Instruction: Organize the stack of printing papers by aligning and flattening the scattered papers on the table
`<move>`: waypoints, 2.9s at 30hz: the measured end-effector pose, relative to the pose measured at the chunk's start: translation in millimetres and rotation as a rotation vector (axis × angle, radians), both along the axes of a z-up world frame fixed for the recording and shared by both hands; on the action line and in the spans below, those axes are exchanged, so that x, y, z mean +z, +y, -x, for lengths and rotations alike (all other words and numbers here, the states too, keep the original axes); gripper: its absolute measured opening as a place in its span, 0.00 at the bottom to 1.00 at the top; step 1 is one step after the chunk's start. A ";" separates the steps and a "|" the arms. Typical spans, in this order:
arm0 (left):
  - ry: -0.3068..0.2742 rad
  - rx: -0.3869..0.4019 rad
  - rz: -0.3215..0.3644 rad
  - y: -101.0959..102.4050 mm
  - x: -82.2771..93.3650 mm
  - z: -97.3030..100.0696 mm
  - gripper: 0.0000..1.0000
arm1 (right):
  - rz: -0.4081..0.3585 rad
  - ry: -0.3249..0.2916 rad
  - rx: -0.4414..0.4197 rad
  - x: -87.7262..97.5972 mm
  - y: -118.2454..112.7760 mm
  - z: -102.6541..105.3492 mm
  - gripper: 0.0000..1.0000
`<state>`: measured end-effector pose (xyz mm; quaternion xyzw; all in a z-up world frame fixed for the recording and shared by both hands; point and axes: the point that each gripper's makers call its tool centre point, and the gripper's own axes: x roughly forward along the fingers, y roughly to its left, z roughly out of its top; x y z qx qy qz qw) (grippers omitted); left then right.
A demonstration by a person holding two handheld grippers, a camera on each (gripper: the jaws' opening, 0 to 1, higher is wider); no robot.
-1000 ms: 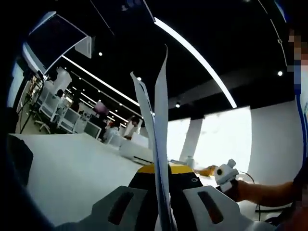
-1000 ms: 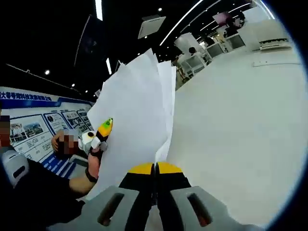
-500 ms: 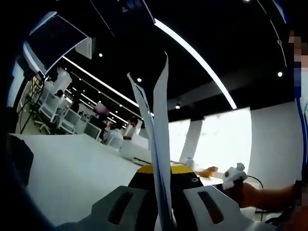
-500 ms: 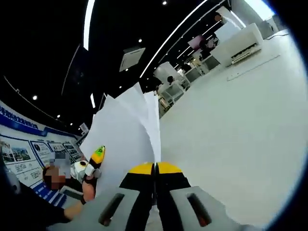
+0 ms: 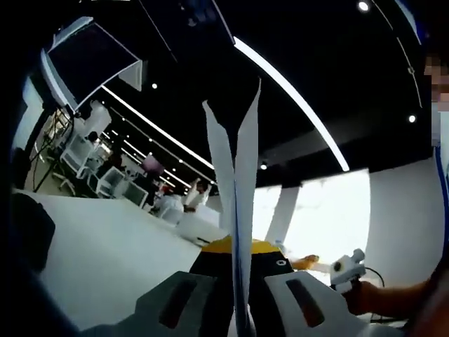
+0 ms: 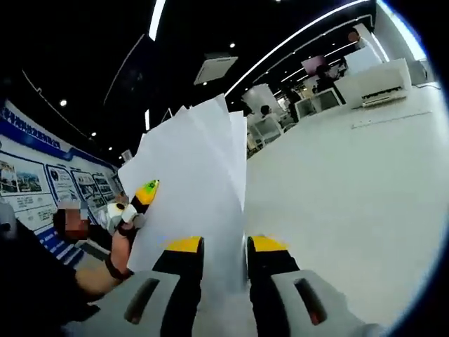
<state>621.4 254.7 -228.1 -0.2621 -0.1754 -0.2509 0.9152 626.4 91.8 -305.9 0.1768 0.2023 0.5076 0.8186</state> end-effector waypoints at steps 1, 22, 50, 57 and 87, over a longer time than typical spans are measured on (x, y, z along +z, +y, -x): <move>0.006 0.005 0.011 1.9 0.2 -1.0 0.05 | -0.008 0.000 0.001 1.2 -1.4 0.8 0.27; -0.087 -0.015 0.061 -15.2 57.2 4.6 0.05 | -0.171 0.053 -0.034 22.0 -11.3 0.2 0.77; -0.217 -0.053 0.105 -32.2 126.5 3.6 0.05 | -0.542 0.086 -0.256 76.8 -82.0 -26.3 0.90; -0.243 -0.044 0.127 -27.8 143.8 5.4 0.05 | -0.509 0.012 -0.266 77.7 -78.5 -21.1 0.90; -0.281 -0.186 0.362 -44.4 165.2 9.9 0.05 | -0.805 0.455 0.065 77.2 25.5 33.6 0.90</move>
